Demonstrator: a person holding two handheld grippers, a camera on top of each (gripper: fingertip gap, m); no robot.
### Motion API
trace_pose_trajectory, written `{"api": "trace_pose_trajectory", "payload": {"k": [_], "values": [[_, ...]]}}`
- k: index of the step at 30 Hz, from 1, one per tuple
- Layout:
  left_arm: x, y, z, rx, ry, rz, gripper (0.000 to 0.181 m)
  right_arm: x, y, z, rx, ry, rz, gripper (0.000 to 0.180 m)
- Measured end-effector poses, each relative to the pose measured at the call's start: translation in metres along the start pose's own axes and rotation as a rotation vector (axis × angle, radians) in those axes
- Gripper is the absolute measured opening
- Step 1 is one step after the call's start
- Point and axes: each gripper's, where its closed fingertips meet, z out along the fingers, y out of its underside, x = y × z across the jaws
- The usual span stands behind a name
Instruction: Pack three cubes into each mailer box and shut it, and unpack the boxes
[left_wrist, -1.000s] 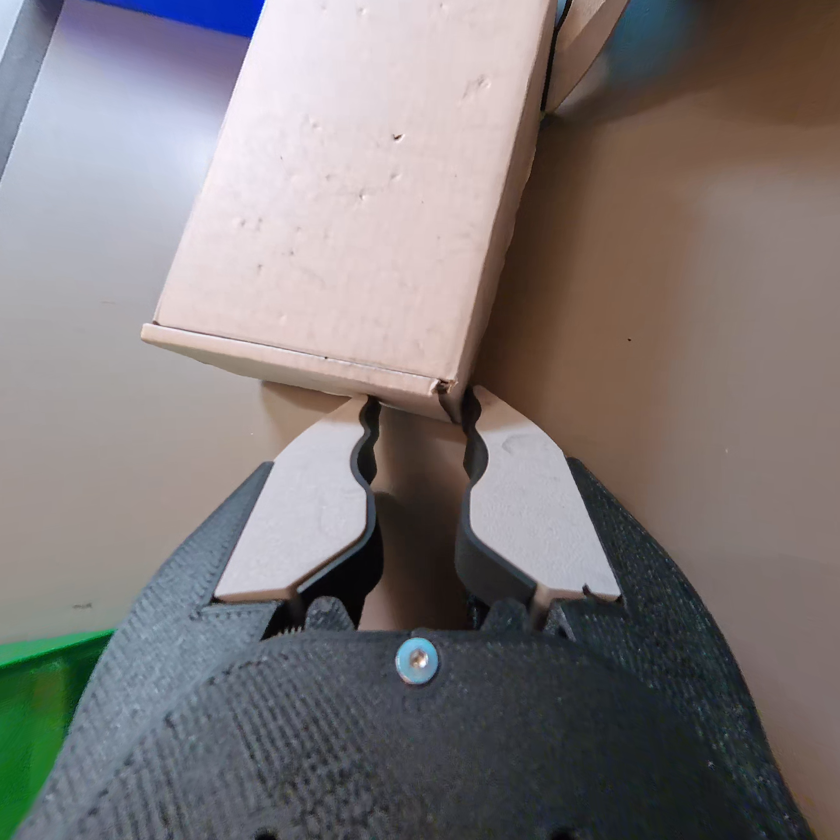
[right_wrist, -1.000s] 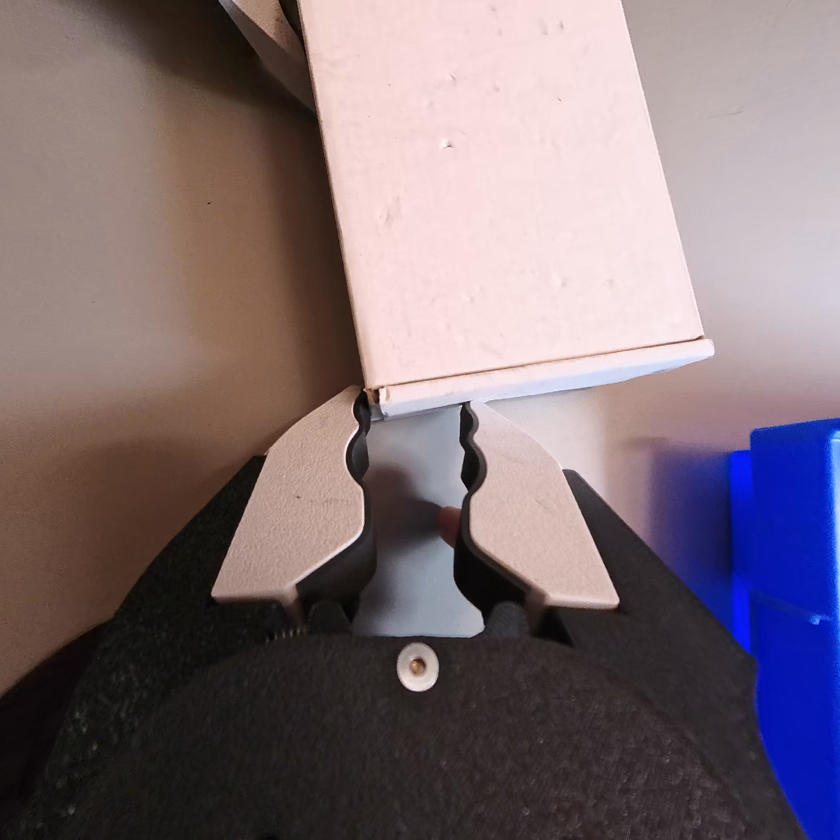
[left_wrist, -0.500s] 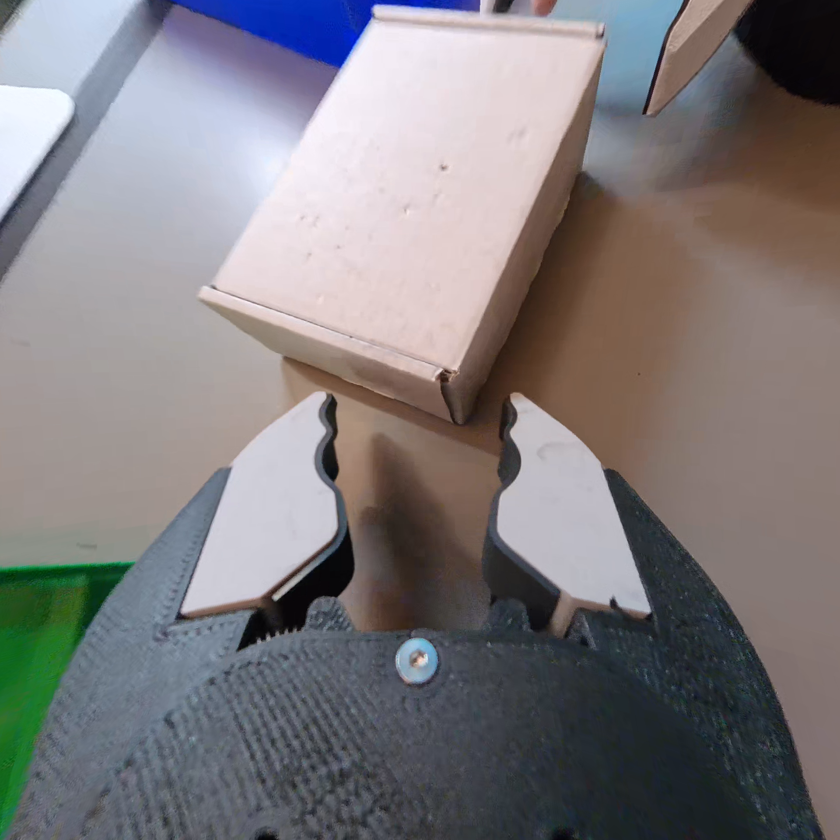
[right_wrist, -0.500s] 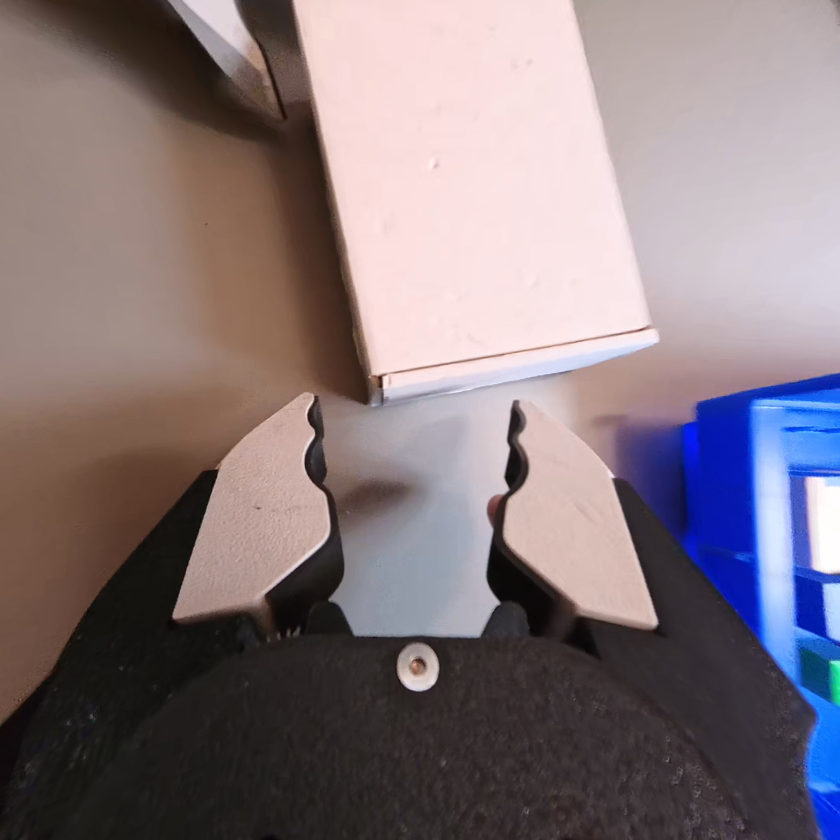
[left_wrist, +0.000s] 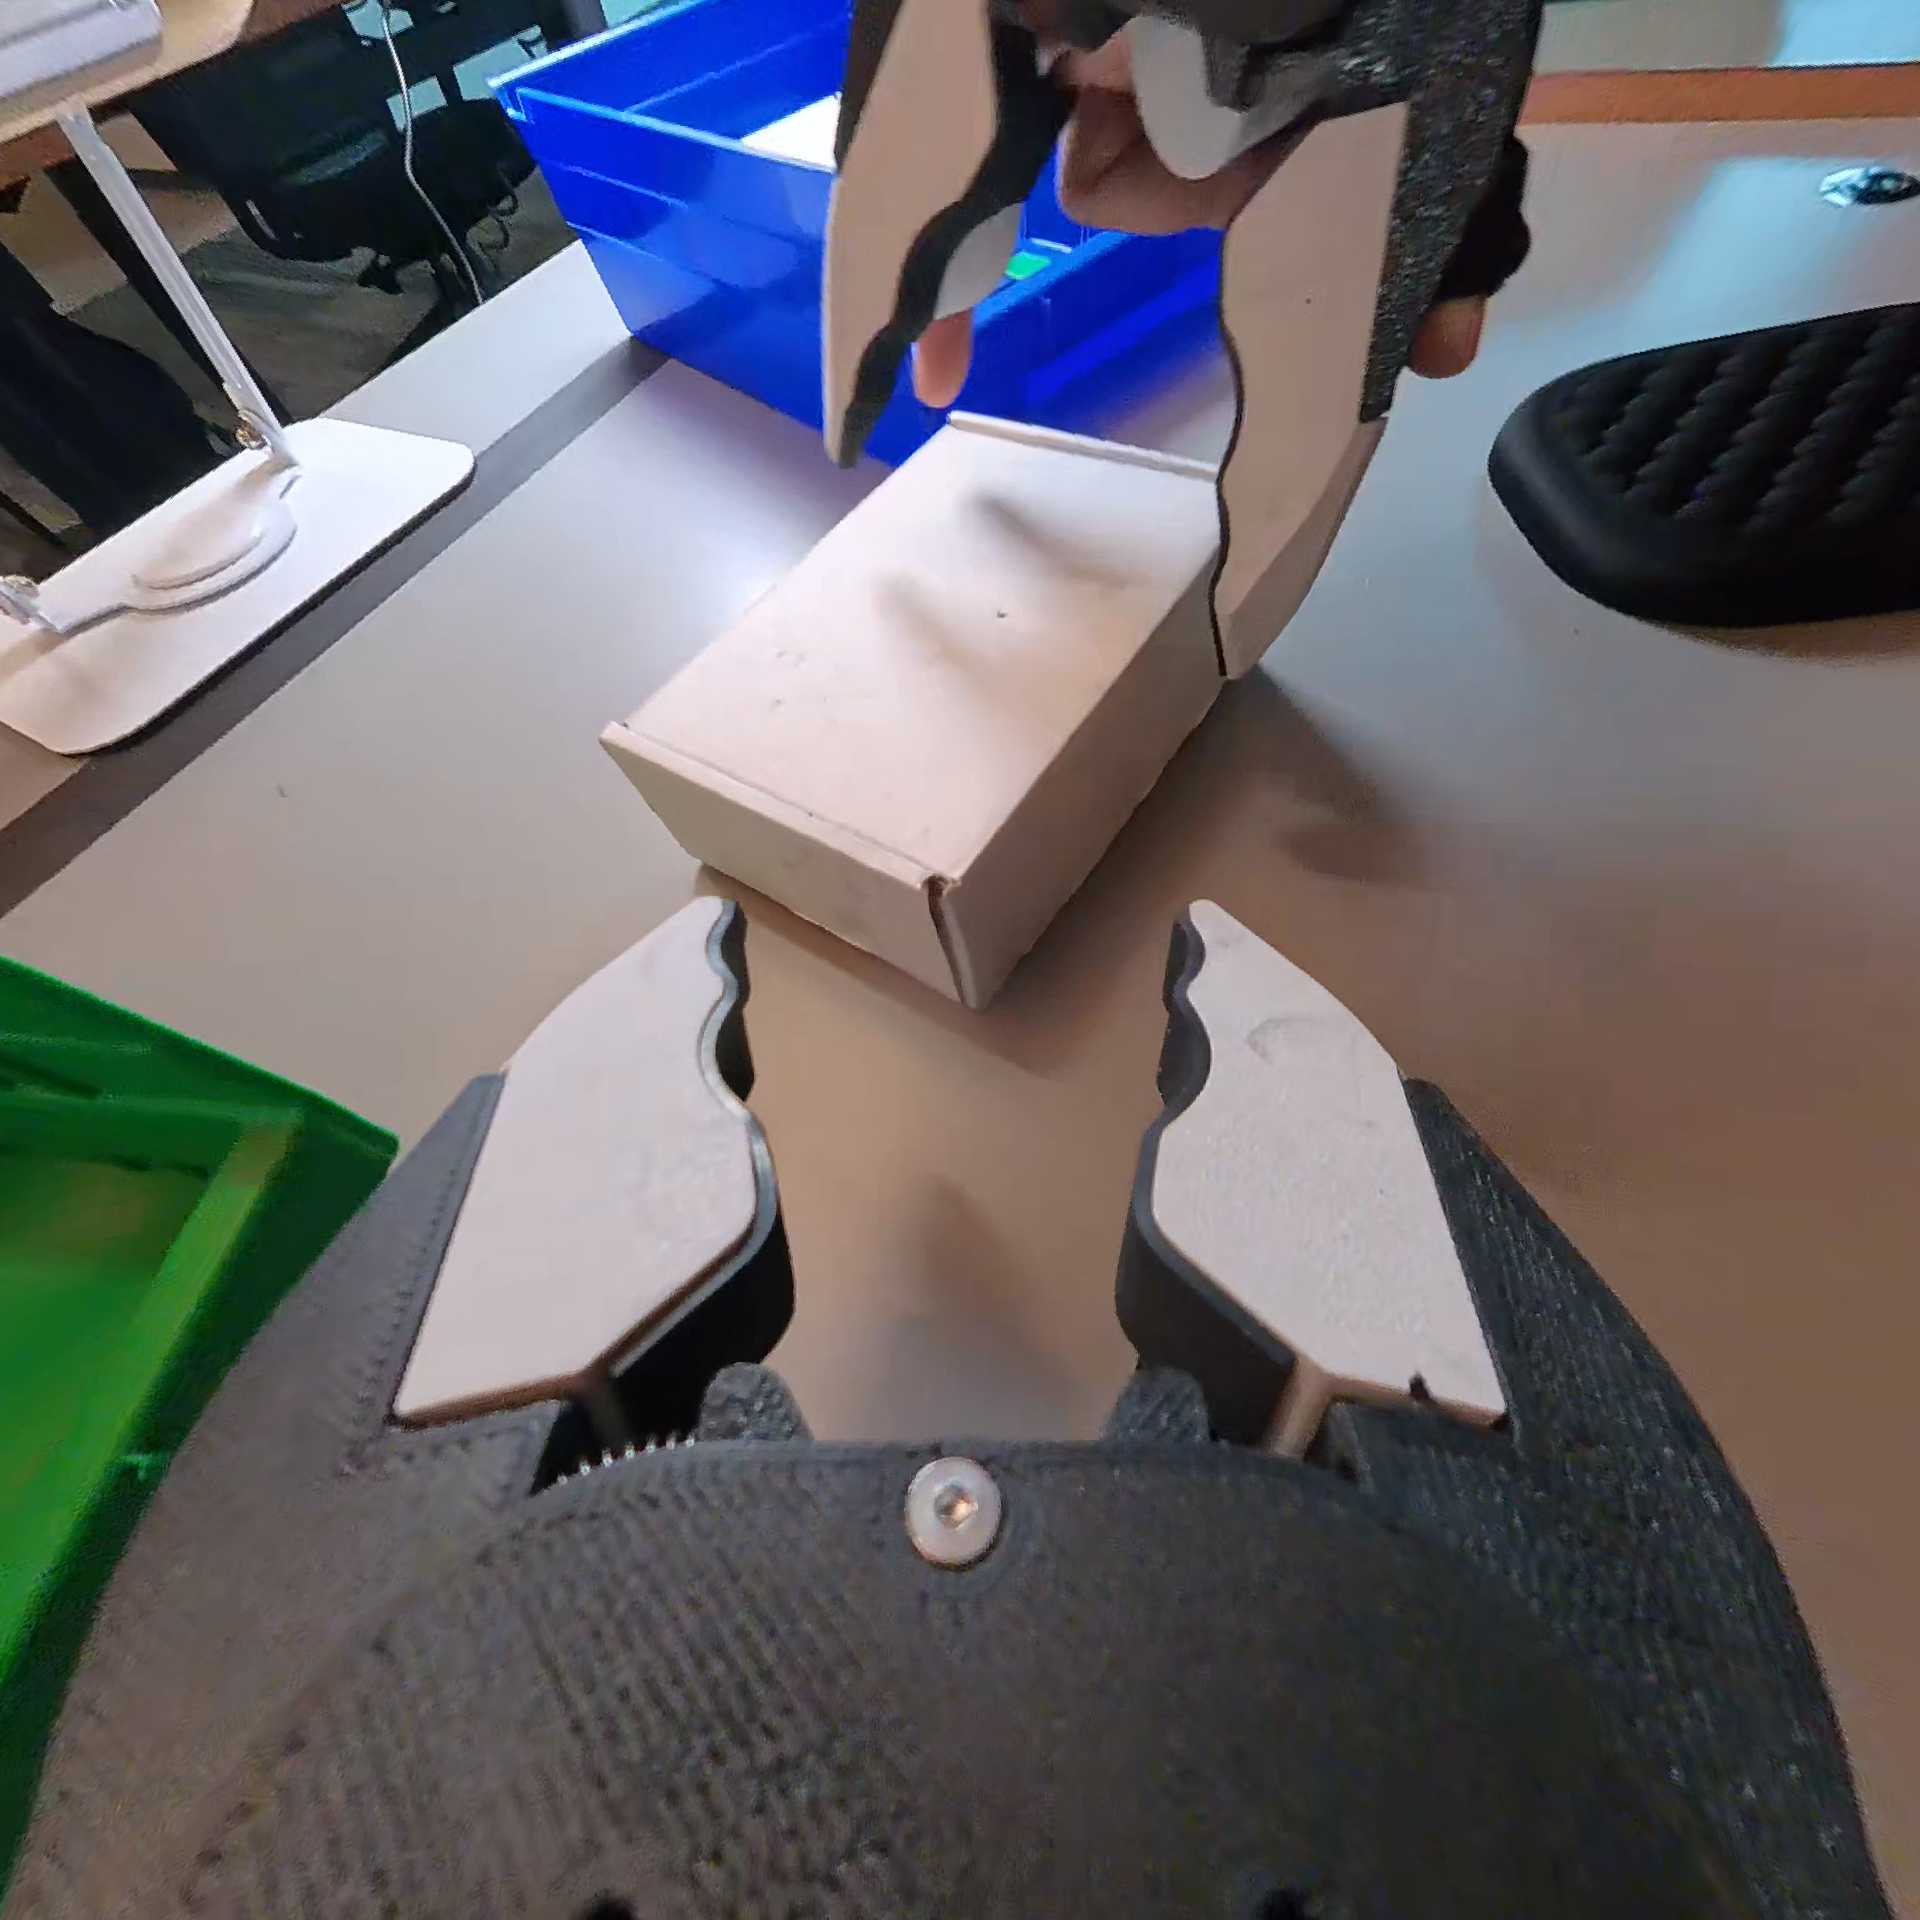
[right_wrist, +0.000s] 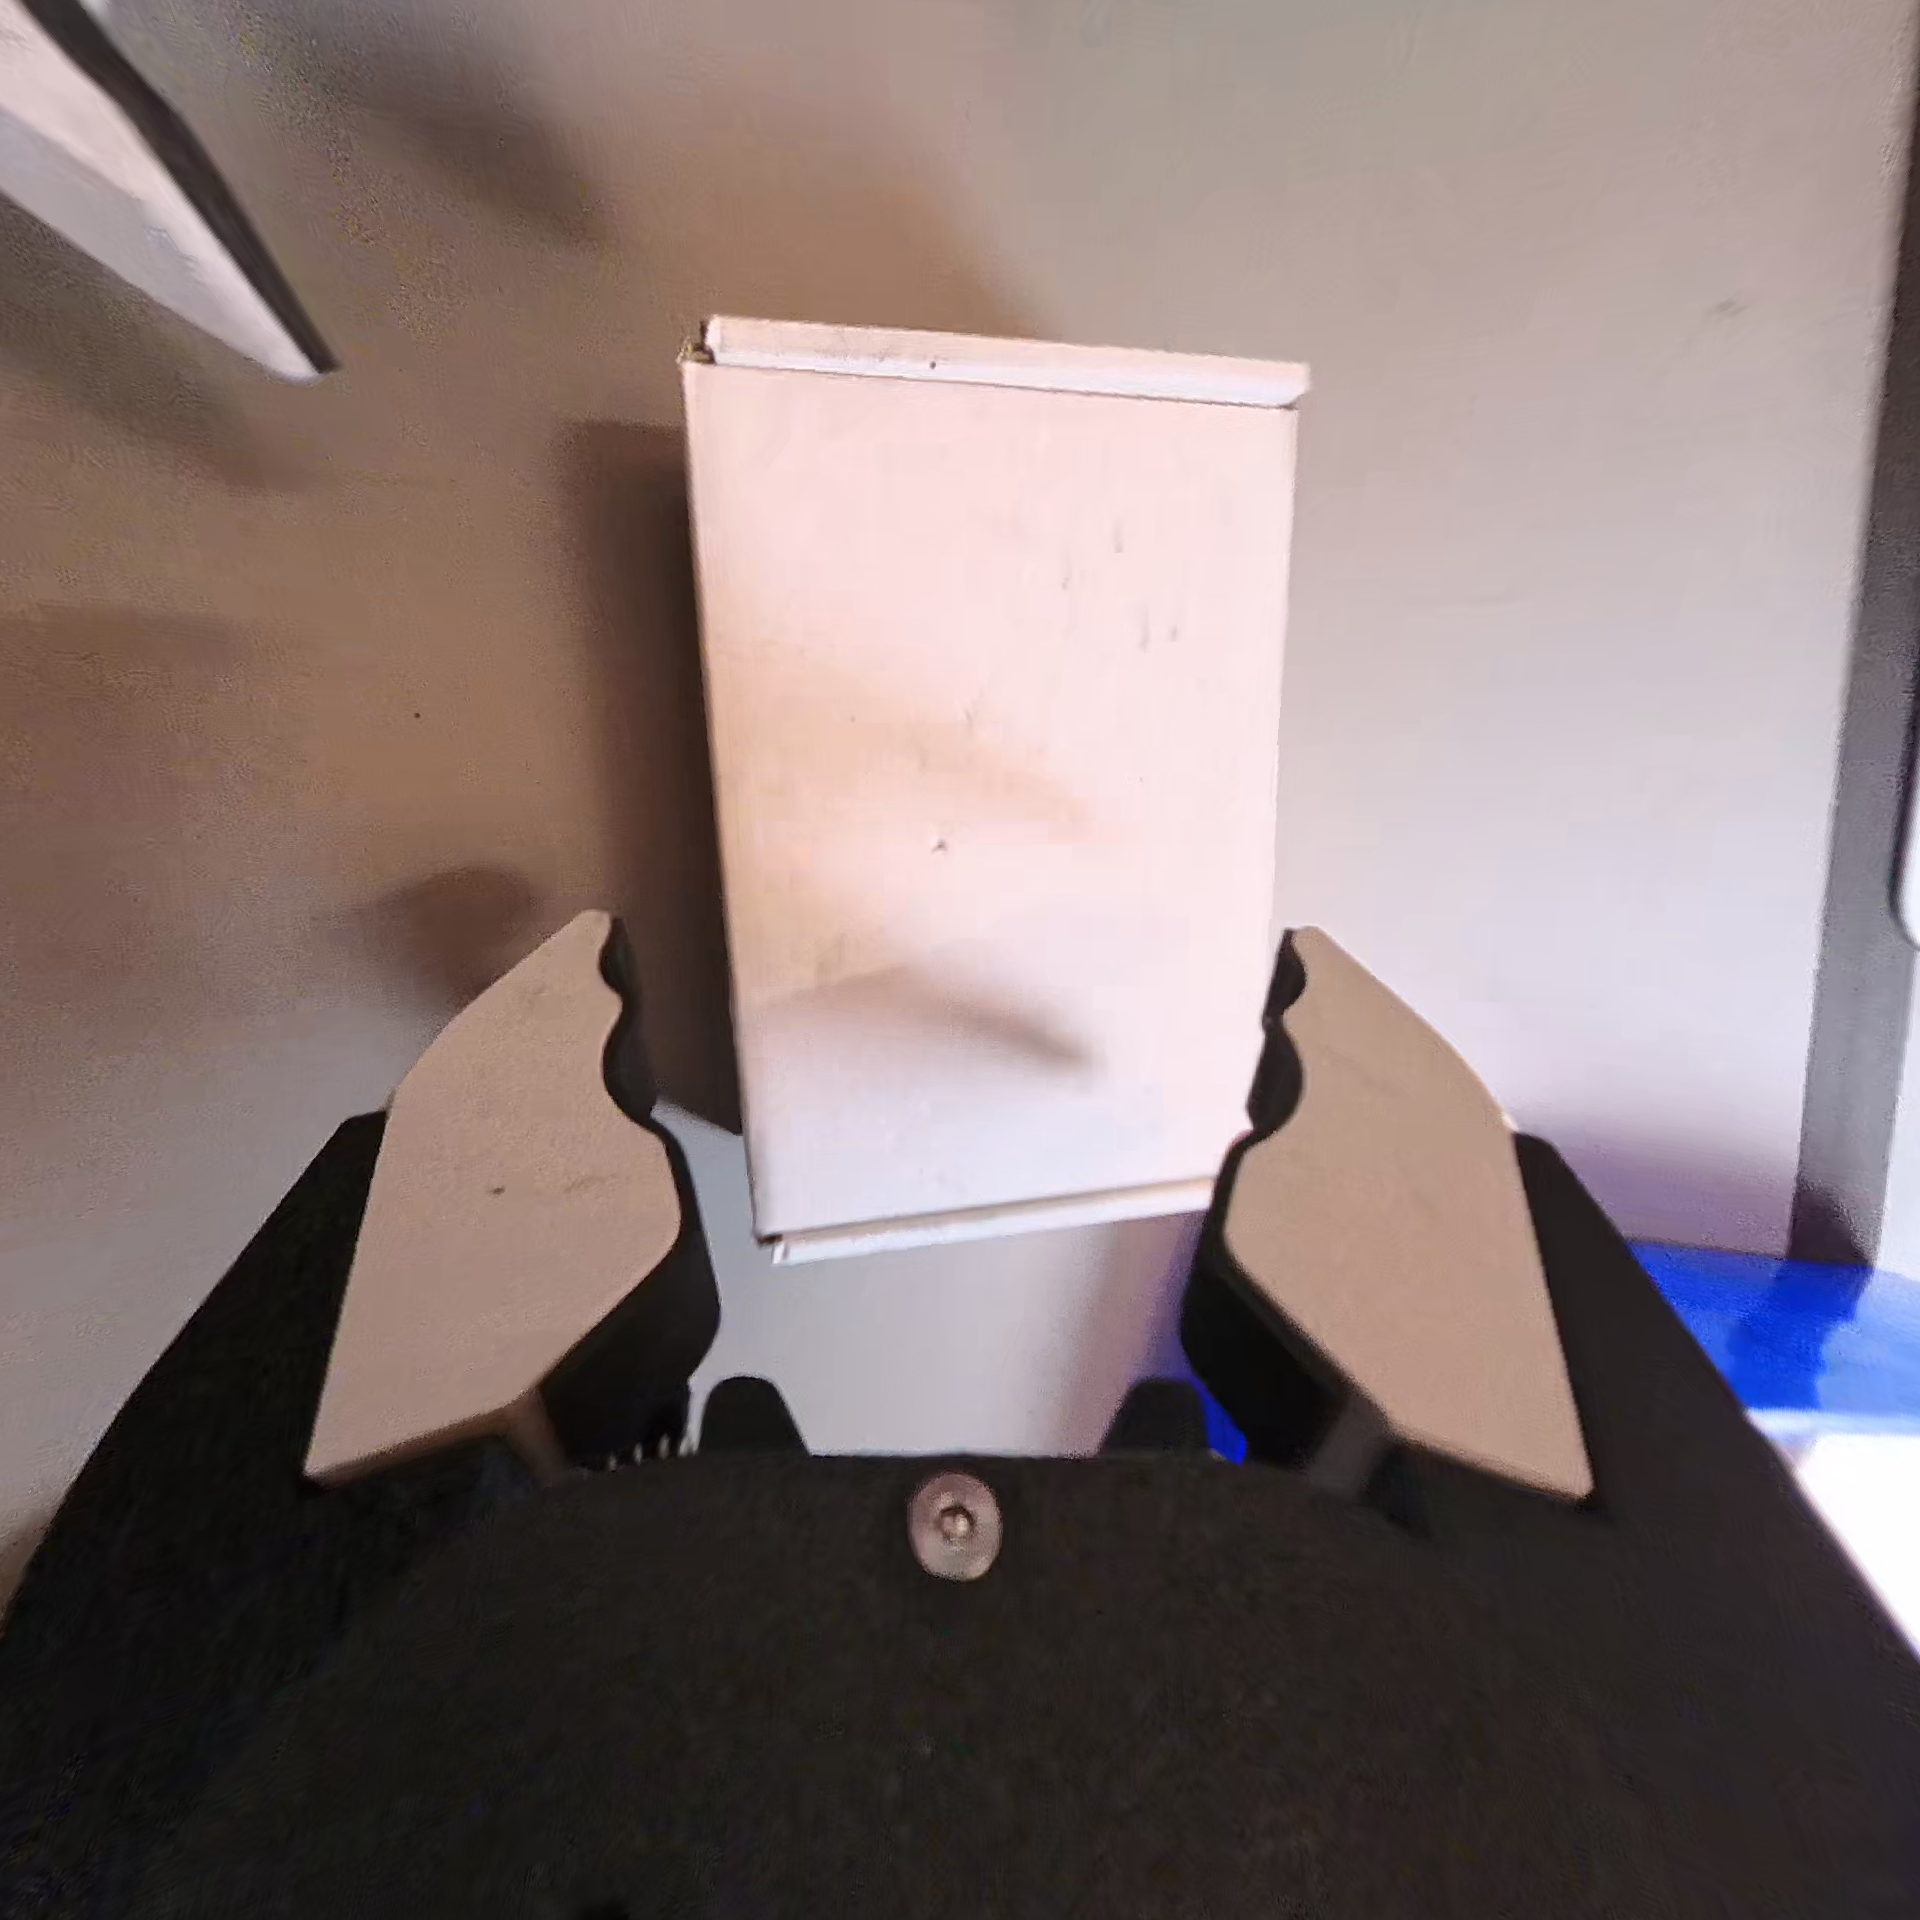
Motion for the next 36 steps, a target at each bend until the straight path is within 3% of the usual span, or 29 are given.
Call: {"api": "trace_pose_trajectory", "payload": {"k": [5,11,22,29,36], "values": [[-0.001,0.010,-0.001,-0.027,0.002,-0.011,0.077,0.007,-0.002,0.022,-0.126,-0.022,-0.087,0.126],[0.000,0.013,0.000,-0.036,0.007,0.005,0.076,0.013,0.004,0.037,-0.218,-0.084,-0.118,0.127],[0.002,0.018,0.003,-0.052,0.007,0.016,0.074,0.007,0.004,0.035,-0.201,-0.115,-0.164,0.126],[0.003,0.017,0.003,-0.043,0.031,-0.017,0.074,0.044,0.005,-0.042,-0.118,-0.058,-0.091,0.125],[0.004,0.015,0.003,-0.029,0.031,-0.019,0.074,0.134,0.057,-0.133,-0.178,0.140,0.032,0.126]]}}
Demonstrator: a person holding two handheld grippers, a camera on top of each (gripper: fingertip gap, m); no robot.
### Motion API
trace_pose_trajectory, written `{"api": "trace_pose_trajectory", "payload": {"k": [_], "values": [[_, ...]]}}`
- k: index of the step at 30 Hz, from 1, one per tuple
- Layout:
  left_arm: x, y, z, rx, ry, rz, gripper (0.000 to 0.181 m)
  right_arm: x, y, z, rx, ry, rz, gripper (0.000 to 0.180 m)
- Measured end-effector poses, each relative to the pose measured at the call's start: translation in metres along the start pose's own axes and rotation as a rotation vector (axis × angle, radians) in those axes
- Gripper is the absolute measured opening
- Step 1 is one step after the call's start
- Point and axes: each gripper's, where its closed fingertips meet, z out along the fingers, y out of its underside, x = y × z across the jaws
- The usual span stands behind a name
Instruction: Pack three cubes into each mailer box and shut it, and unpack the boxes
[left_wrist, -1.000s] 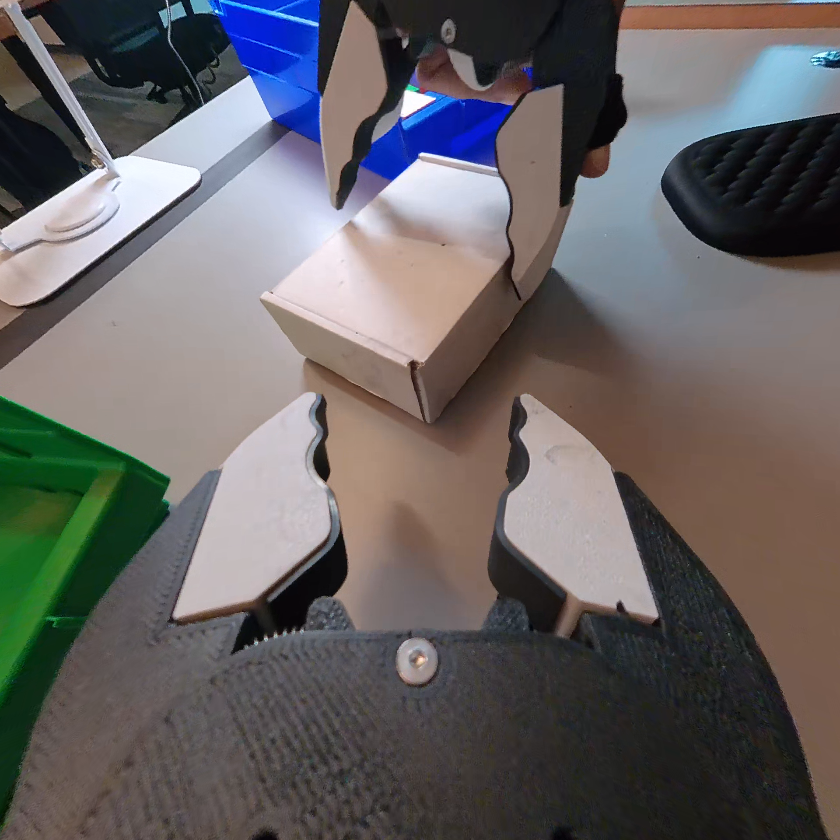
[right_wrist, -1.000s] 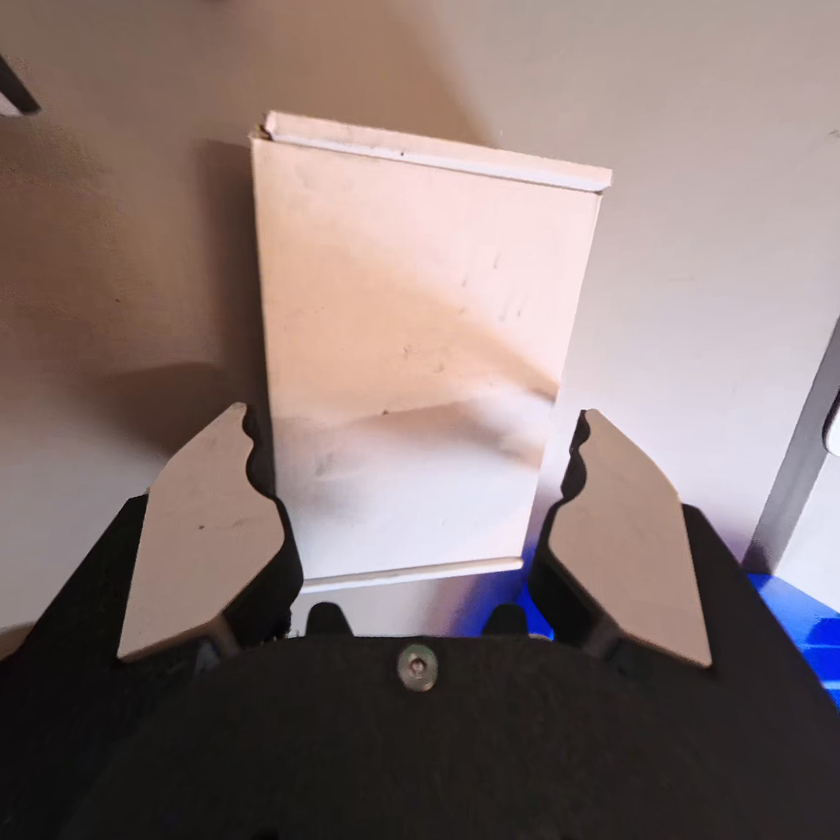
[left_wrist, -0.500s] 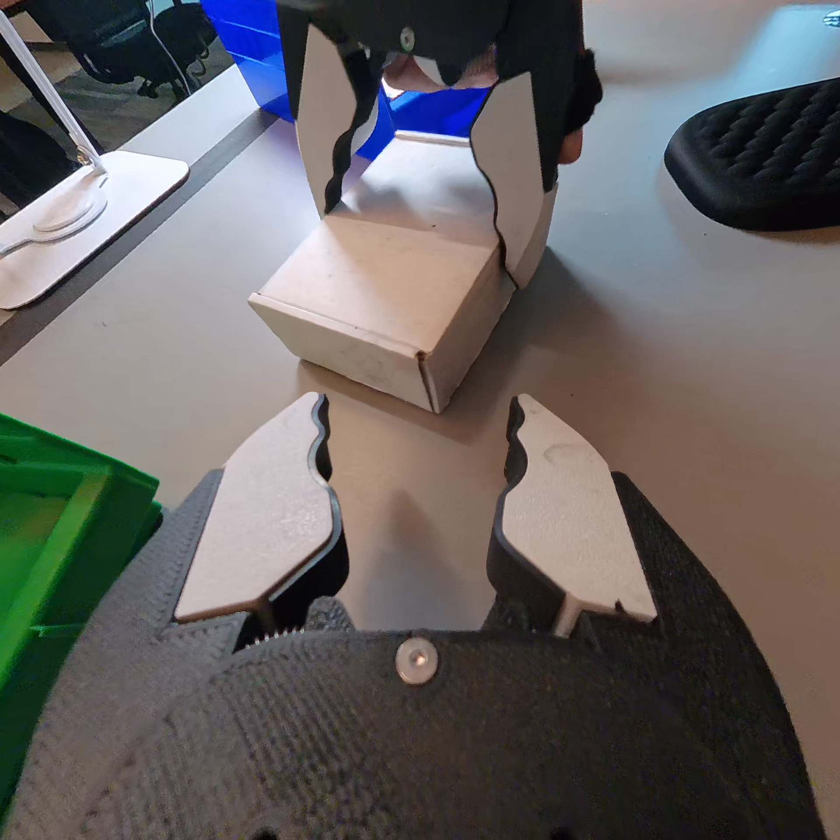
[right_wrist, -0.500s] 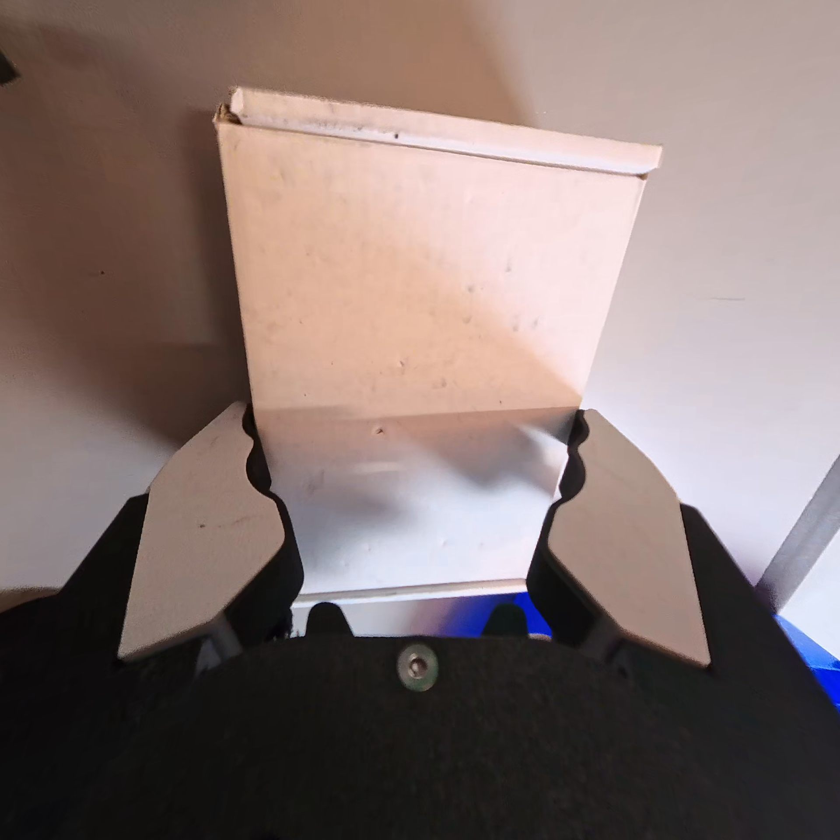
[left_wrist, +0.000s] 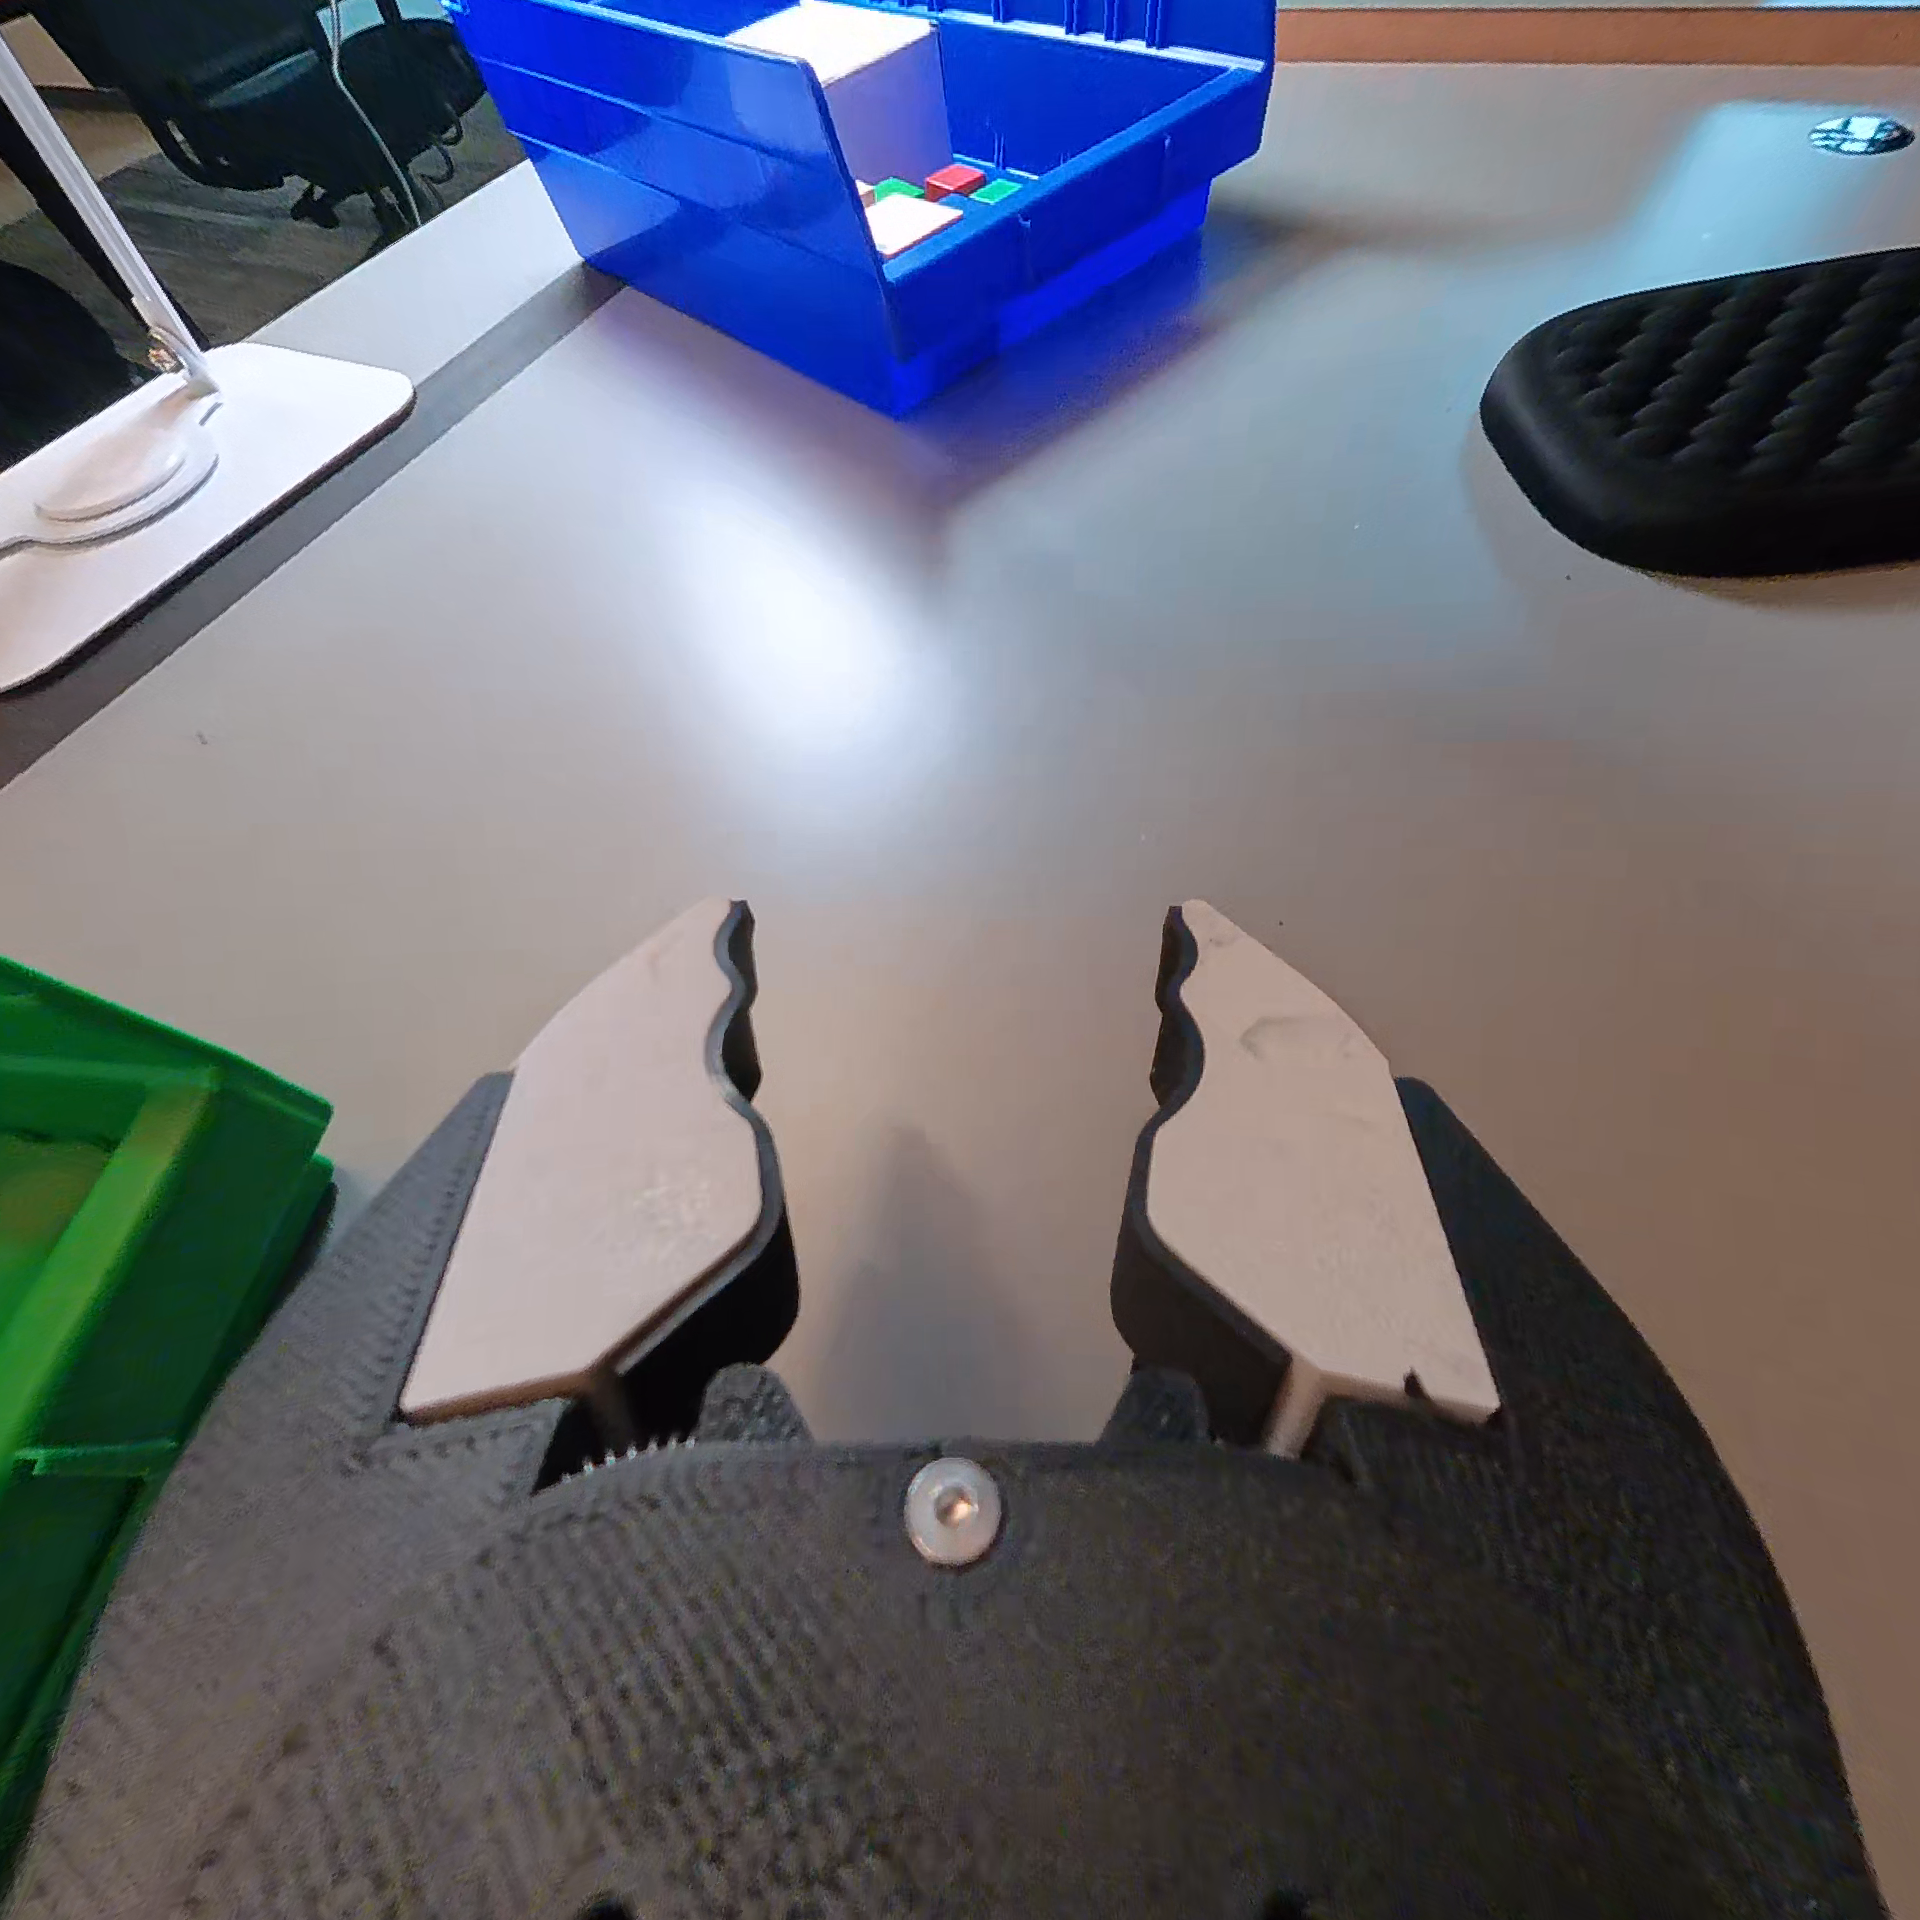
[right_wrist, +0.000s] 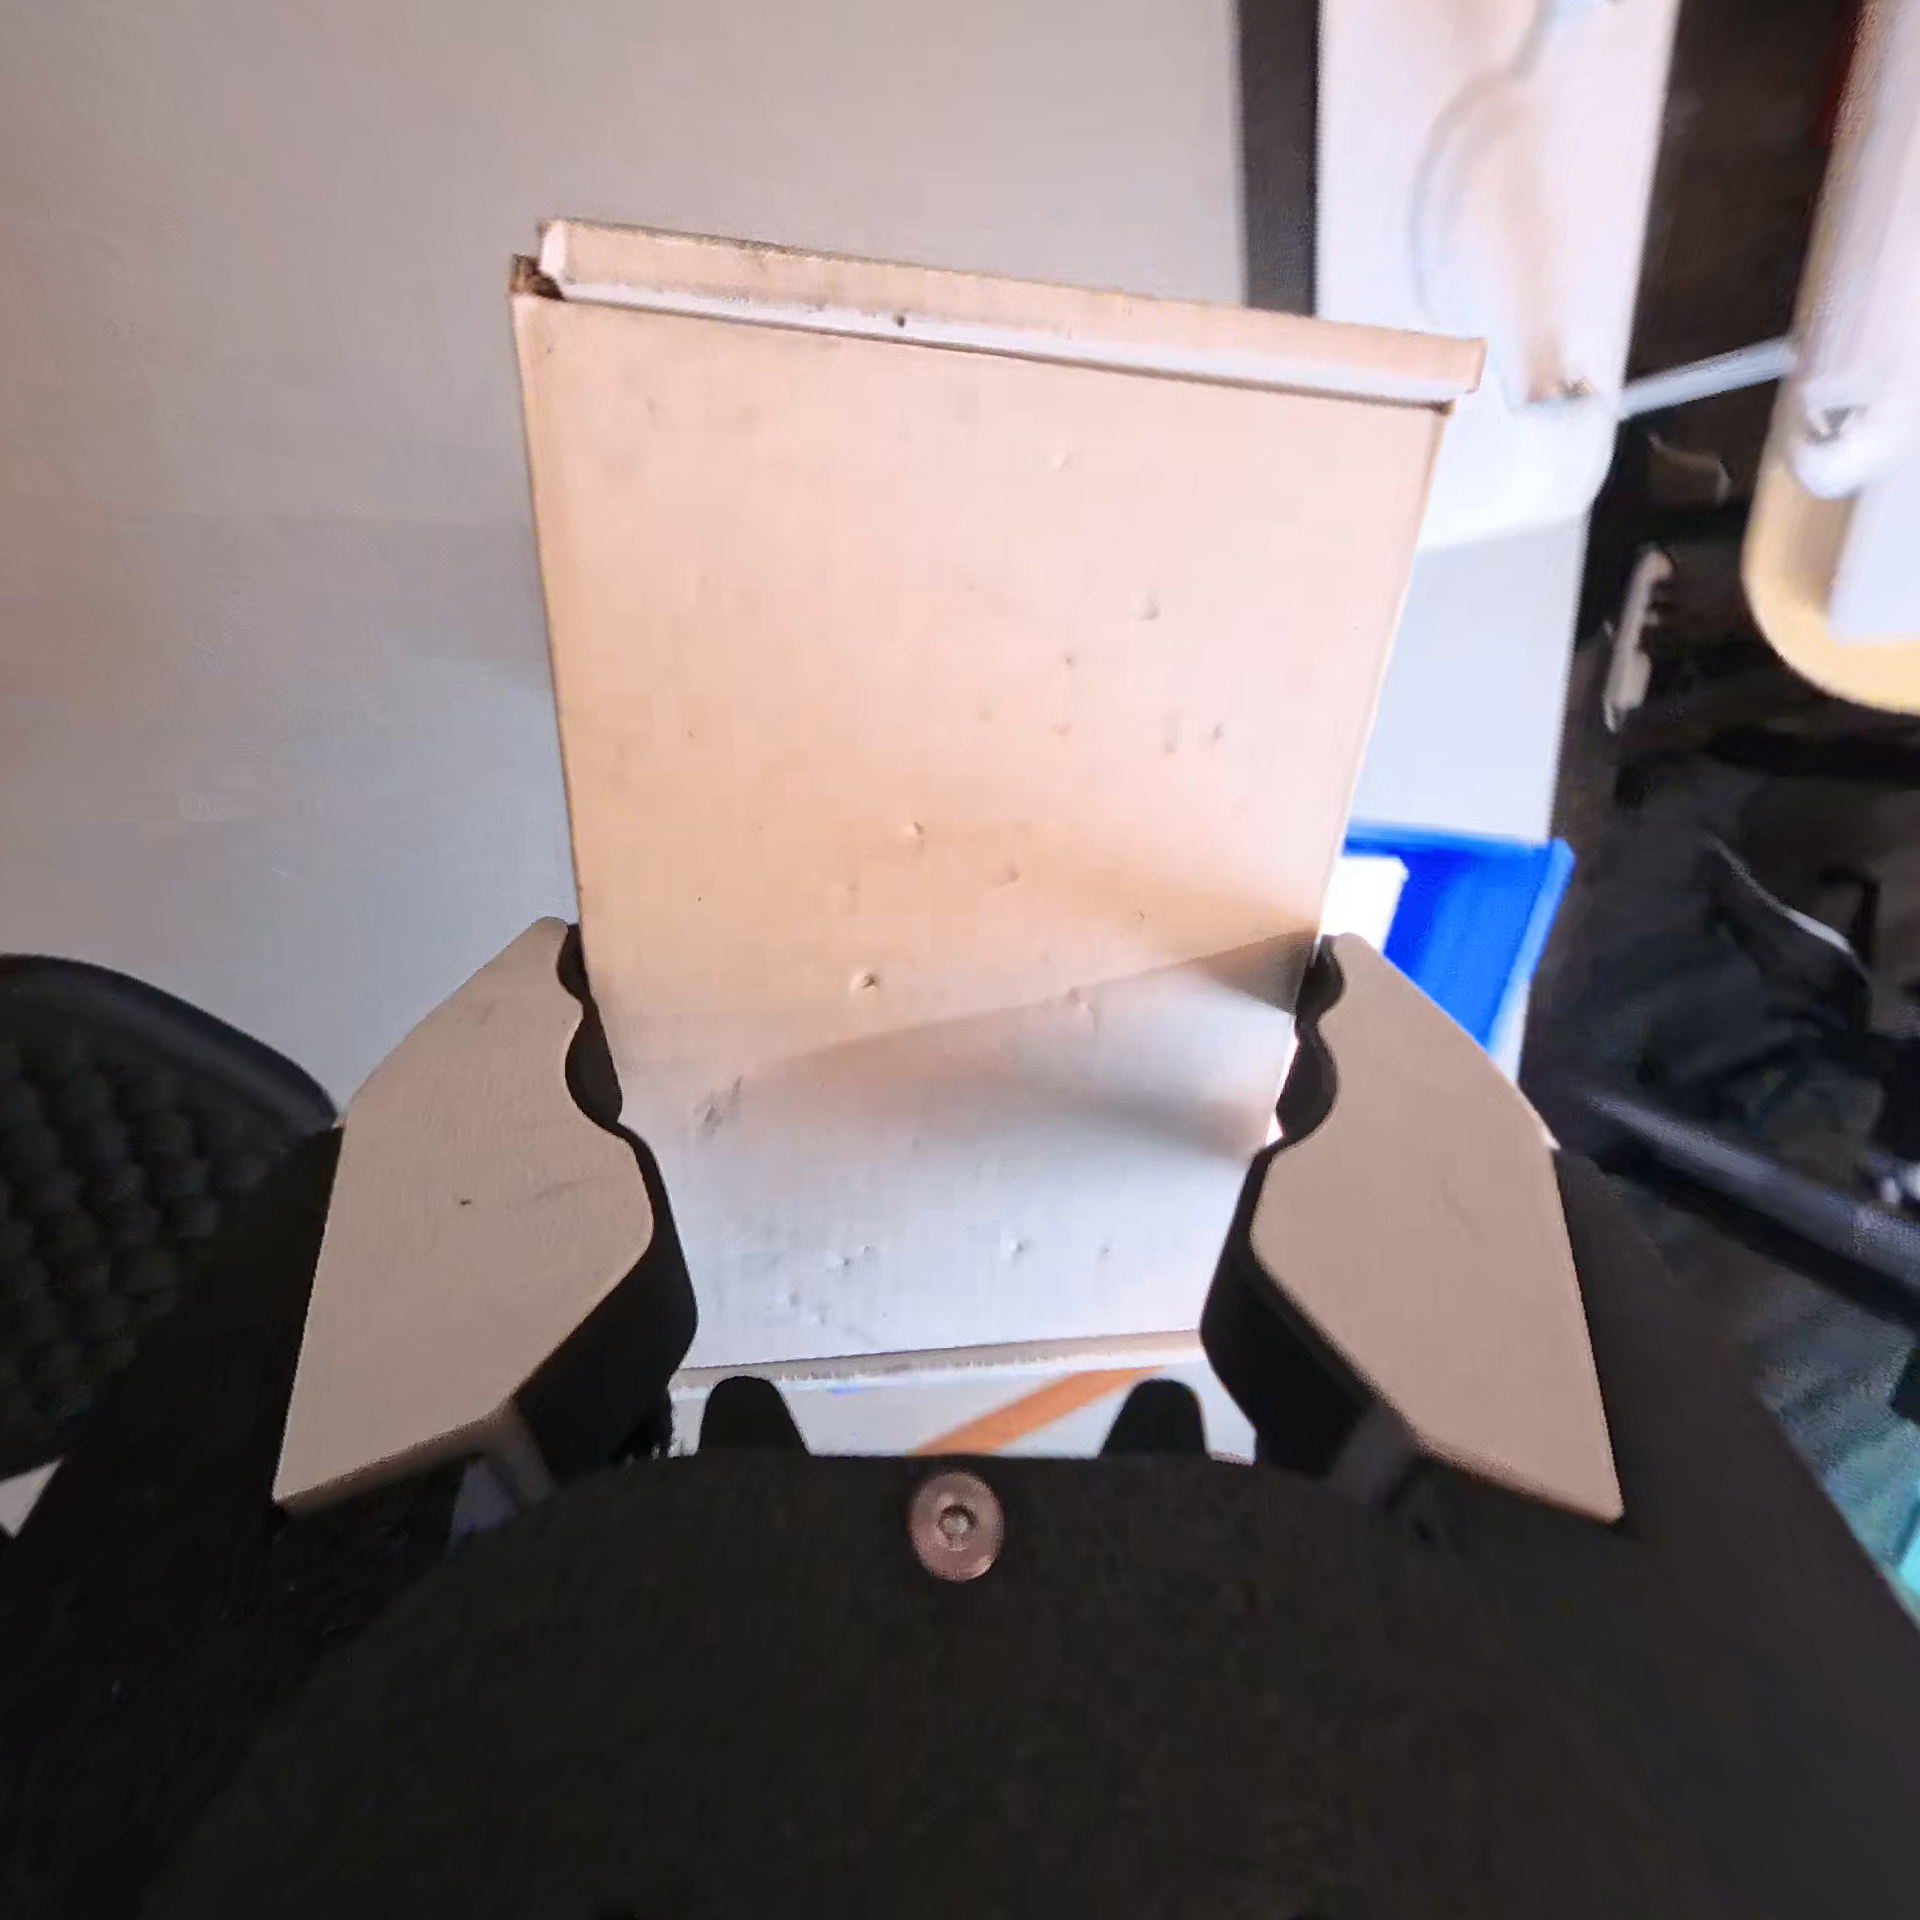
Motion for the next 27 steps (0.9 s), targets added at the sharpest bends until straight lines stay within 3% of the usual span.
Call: {"api": "trace_pose_trajectory", "payload": {"k": [5,11,19,24,27], "values": [[-0.002,0.003,0.003,-0.004,-0.006,0.000,0.073,0.062,0.066,-0.002,-0.120,0.061,0.100,0.125],[-0.001,0.008,0.010,-0.025,0.013,-0.015,0.074,0.107,0.121,0.047,-0.203,0.043,0.166,0.125],[-0.007,0.010,0.014,-0.018,0.032,-0.090,0.073,0.134,0.141,0.110,-0.233,-0.038,0.133,0.125],[-0.006,0.004,0.014,0.019,0.075,-0.144,0.072,0.140,0.155,0.128,-0.318,-0.044,0.085,0.124],[-0.006,0.002,0.013,0.029,0.084,-0.154,0.072,0.150,0.154,0.127,-0.293,0.013,0.088,0.112]]}}
